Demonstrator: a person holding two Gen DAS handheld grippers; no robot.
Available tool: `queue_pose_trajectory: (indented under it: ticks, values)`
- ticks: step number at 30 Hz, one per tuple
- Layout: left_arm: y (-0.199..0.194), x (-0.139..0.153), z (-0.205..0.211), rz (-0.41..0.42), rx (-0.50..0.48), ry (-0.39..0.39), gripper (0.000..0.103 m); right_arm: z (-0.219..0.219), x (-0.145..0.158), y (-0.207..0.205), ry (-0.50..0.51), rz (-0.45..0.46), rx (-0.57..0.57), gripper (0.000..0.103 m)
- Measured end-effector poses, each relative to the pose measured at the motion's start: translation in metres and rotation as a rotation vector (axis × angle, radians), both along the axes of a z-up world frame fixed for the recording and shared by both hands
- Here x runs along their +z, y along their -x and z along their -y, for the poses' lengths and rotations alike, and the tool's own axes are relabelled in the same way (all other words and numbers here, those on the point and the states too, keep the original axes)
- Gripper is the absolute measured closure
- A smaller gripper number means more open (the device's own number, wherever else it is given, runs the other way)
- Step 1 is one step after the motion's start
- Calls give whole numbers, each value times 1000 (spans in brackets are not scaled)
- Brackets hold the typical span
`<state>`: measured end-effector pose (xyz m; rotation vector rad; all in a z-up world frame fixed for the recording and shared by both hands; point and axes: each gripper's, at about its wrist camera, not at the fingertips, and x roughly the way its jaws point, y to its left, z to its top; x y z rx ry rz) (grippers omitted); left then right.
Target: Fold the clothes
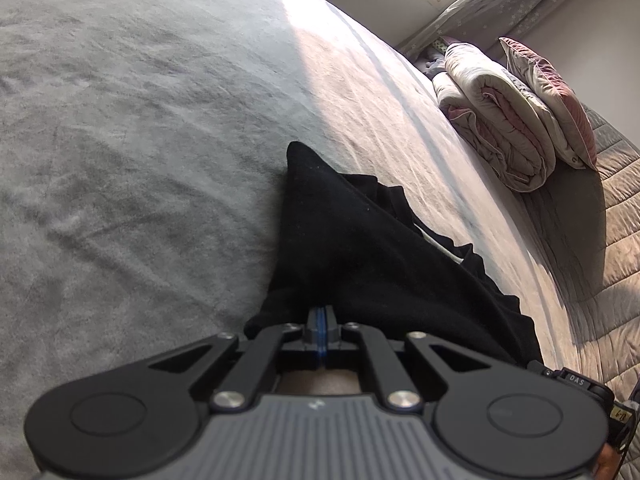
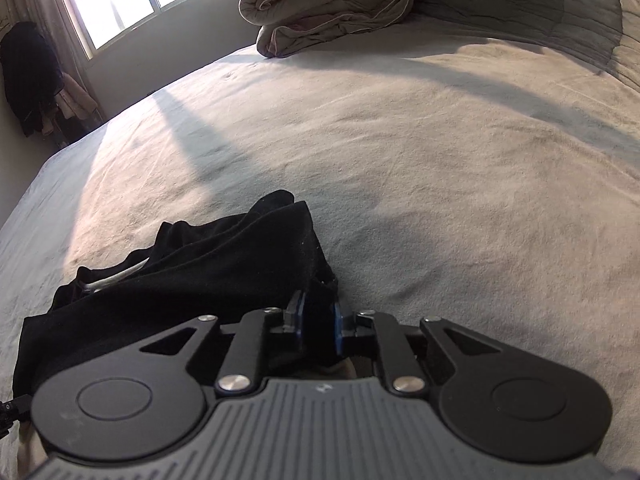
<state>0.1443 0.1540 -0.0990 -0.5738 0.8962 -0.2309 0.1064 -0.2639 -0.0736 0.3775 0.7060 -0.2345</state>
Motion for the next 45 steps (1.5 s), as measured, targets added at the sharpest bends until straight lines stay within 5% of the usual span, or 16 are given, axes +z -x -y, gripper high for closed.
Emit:
queue_pose_trajectory:
  ticks: [7,17,23,45]
  values:
    - [6,12,4,83,-22,-23,100,-10,23,8,84,111,39,77]
    - [9,12,29,166,-183,-126,99,-118,10,9,167,150,554,77]
    - [26,14,46,323,-352,-248,67,-162,0,18,349,169,800,71]
    - [35,1,69,426,-447,-457,72,-180,-22,14,613,187,880,68]
